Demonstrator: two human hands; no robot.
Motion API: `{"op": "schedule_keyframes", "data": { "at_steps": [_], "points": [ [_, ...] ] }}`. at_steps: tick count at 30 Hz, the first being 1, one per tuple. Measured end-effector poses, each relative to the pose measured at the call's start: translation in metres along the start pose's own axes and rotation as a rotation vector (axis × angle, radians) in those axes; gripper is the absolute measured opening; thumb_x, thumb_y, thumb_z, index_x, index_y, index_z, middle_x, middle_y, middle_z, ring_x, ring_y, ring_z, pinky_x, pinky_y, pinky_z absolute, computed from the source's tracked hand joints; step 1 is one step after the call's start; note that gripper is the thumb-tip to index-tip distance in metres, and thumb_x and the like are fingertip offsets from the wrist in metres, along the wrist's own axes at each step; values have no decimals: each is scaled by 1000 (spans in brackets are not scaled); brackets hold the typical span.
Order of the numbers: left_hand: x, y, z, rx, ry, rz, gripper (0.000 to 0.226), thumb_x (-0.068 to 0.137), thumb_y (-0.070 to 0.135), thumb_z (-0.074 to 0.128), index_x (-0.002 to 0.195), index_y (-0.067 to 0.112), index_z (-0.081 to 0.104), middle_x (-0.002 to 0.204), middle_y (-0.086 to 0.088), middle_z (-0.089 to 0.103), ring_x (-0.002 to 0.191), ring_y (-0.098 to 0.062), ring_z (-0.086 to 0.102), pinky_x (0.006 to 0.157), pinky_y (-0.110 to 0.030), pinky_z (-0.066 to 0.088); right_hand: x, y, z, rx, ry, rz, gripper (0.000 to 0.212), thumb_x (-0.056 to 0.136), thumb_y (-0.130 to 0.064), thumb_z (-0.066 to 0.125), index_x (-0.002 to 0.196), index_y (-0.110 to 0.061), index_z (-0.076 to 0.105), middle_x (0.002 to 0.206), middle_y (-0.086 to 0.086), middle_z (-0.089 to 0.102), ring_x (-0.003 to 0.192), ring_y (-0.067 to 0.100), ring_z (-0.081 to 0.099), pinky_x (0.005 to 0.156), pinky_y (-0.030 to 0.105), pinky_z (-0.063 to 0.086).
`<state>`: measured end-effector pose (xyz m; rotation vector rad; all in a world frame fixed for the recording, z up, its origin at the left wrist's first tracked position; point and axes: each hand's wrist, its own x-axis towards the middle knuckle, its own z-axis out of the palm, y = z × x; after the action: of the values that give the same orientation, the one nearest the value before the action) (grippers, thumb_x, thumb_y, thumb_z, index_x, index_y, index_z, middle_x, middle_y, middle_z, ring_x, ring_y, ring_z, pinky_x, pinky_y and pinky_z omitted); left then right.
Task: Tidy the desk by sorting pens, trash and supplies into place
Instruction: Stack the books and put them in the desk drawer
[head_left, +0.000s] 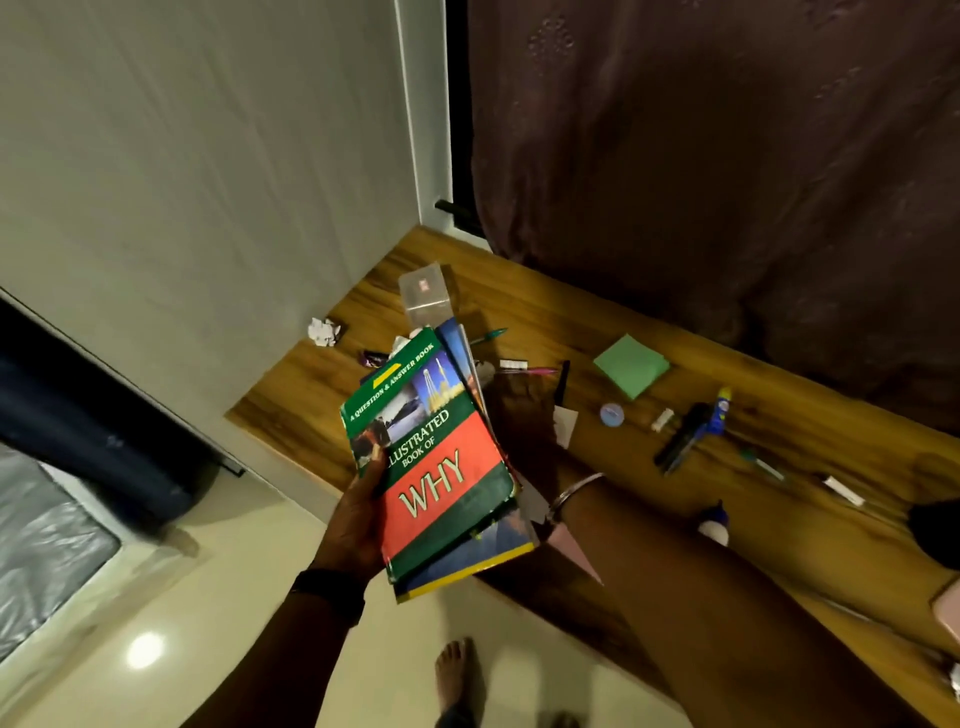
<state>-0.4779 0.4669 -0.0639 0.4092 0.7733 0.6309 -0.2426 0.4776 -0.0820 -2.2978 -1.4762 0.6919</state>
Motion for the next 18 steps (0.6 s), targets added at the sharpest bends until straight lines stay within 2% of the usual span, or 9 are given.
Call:
{"op": "schedule_keyframes", "data": {
  "at_steps": [1,4,6,8,10,12,14,16,18],
  "points": [
    [1,0,-3,3,-12,-12,56,112,47,29,149,14,55,132,-20,69,106,-37,74,86,-53,62,9,4,2,-8,53,10,63,90,-42,24,132,-9,57,125,22,64,120,44,58,106,62,37],
    [6,0,-12,-23,11,-37,58,111,50,31,151,15,53,136,-20,67,110,-38,73,89,-56,61,19,0,3,-273,81,-15,83,87,-59,22,146,-7,48,148,22,48,139,42,41,117,61,22],
    [9,1,-12,-48,11,-25,57,110,51,32,149,17,55,139,-21,65,112,-38,71,93,-58,59,22,-1,-3,-355,64,20,78,89,-58,45,149,-8,43,151,21,43,141,41,38,116,59,21],
    [9,1,-7,-51,17,-24,56,111,50,30,145,15,59,132,-20,70,106,-37,74,87,-56,62,37,0,-5,-336,55,69,64,87,-42,62,142,-12,51,144,18,51,136,40,45,115,56,29],
    [11,1,-5,-58,35,-32,57,112,49,26,139,15,63,126,-18,73,103,-36,76,81,-53,64,49,3,-10,-295,77,113,40,93,-28,57,130,-12,61,133,15,60,128,37,53,112,47,36],
    [14,-1,-6,-57,21,-29,59,112,50,25,142,16,62,130,-19,71,108,-37,74,86,-55,62,58,7,-17,-123,79,199,30,97,-20,55,122,-10,65,126,14,64,120,35,58,104,40,41],
    [18,-2,-7,-43,30,-22,59,112,50,23,143,18,62,133,-19,70,111,-37,72,89,-56,61,55,6,-31,-14,76,221,30,87,-25,72,113,-10,69,112,15,69,107,34,65,85,39,52],
    [21,-5,-5,-53,27,-23,61,112,49,21,134,20,70,126,-17,73,107,-36,74,86,-55,62,50,7,-49,-13,99,192,37,76,-34,81,102,-10,71,100,15,71,93,34,68,67,37,50],
    [25,-9,-3,-69,16,-38,61,111,52,24,138,18,67,128,-18,72,107,-37,73,89,-56,61,43,7,-68,51,116,143,38,78,-35,80,97,-5,68,101,18,70,94,36,67,69,42,52]
  ]
}}
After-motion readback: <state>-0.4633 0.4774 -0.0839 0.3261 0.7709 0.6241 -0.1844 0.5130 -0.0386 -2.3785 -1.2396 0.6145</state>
